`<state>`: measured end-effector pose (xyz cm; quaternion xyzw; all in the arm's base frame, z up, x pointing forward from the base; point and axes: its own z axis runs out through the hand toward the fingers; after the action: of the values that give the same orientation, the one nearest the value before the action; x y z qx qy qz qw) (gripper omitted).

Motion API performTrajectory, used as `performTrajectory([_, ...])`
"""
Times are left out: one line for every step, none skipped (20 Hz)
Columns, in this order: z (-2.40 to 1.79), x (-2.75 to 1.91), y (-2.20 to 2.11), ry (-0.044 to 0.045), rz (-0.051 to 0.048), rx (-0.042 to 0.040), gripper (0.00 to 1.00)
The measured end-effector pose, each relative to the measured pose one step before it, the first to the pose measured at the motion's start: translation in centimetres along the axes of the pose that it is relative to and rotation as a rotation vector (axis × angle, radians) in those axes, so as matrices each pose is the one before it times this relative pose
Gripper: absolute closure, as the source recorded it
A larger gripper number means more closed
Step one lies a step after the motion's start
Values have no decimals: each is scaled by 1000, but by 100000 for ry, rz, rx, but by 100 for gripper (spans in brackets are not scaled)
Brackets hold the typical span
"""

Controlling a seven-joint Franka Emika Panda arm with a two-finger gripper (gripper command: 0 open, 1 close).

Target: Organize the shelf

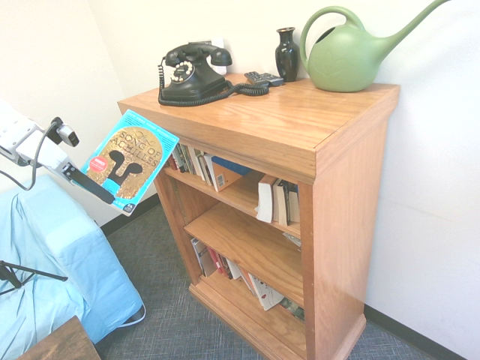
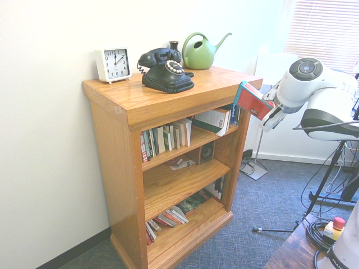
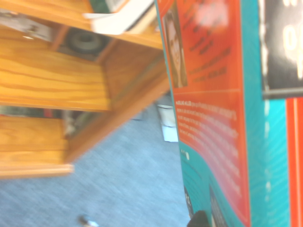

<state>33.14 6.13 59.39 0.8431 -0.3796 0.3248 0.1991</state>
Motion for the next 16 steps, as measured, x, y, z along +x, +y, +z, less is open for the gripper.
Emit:
performTrajectory([509,-299,-170,-735,263,2031,100])
performTrajectory([592,-245,-176,-486,225,1897,100])
performTrajectory([631,-150,-114,-428,393,1599,100])
performTrajectory([730,-132,-92,-704,458,1228,100])
performTrajectory([615,-63,-12,-784,593,1107,100])
performTrajectory([580,-32,-43,-696,493,1004,100])
performTrajectory([516,-51,-90,-701,437,1252,100])
performTrajectory([524,-76,-49,-612,324,902,100])
performTrajectory([514,-37,-60,-493,273,726,100])
performTrajectory([509,-39,-45,-329,243,830,100])
performTrajectory([538,-84,-18,-281,33,733,100])
performTrajectory([564,-99,-67,-221,35,862,100])
performTrajectory([503,-121,-69,-295,7,803,100])
performTrajectory([567,-271,-121,-354,-301,938,100])
performTrajectory([522,-324,-148,-301,-523,901,100])
performTrajectory([446,-353,-162,-243,-544,828,100])
